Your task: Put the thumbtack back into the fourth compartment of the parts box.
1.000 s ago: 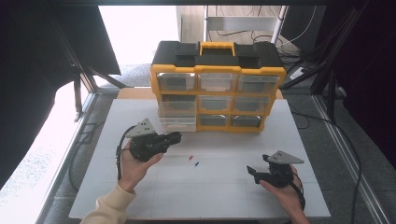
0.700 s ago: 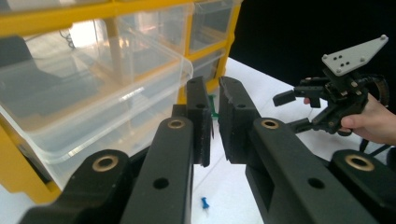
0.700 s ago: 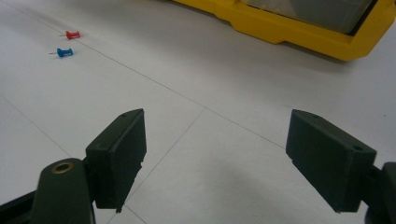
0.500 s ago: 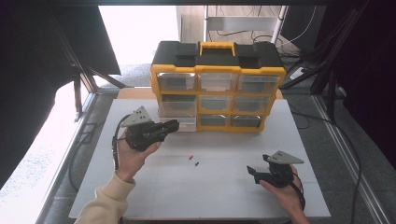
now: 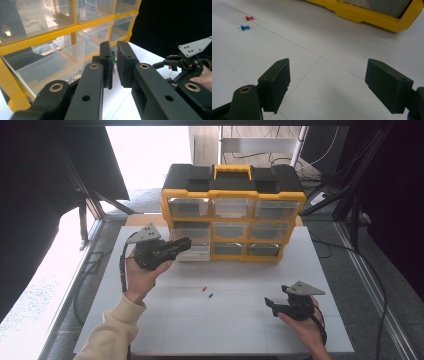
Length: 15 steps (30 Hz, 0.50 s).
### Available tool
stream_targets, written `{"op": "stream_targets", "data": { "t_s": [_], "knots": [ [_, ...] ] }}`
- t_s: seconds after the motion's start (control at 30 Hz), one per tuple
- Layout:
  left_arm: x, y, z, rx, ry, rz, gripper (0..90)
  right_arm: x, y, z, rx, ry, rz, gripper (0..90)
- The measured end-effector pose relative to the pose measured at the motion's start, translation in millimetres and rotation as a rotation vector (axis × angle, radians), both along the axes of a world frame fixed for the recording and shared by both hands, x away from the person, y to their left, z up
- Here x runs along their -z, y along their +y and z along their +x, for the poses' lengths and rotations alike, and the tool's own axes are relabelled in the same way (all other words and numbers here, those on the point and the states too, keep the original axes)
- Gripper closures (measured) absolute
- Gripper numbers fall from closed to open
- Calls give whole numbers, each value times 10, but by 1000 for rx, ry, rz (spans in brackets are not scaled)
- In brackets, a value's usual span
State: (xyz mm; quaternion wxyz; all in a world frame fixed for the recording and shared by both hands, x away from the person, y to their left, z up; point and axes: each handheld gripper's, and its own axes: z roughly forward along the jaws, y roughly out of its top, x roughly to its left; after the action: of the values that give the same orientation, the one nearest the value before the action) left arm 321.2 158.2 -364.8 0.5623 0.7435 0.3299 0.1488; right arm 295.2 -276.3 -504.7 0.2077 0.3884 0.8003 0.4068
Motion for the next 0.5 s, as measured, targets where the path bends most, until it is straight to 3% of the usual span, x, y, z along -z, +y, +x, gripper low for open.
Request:
{"op": "stream_targets", "data": {
  "t_s": [0.3, 0.5],
  "knots": [
    [46, 7, 236, -47, 23, 29, 828, 0, 3, 2, 0, 2, 1, 206],
    [116, 35, 376, -72, 57, 13, 828, 2, -3, 5, 1, 2, 3, 206]
  ]
}}
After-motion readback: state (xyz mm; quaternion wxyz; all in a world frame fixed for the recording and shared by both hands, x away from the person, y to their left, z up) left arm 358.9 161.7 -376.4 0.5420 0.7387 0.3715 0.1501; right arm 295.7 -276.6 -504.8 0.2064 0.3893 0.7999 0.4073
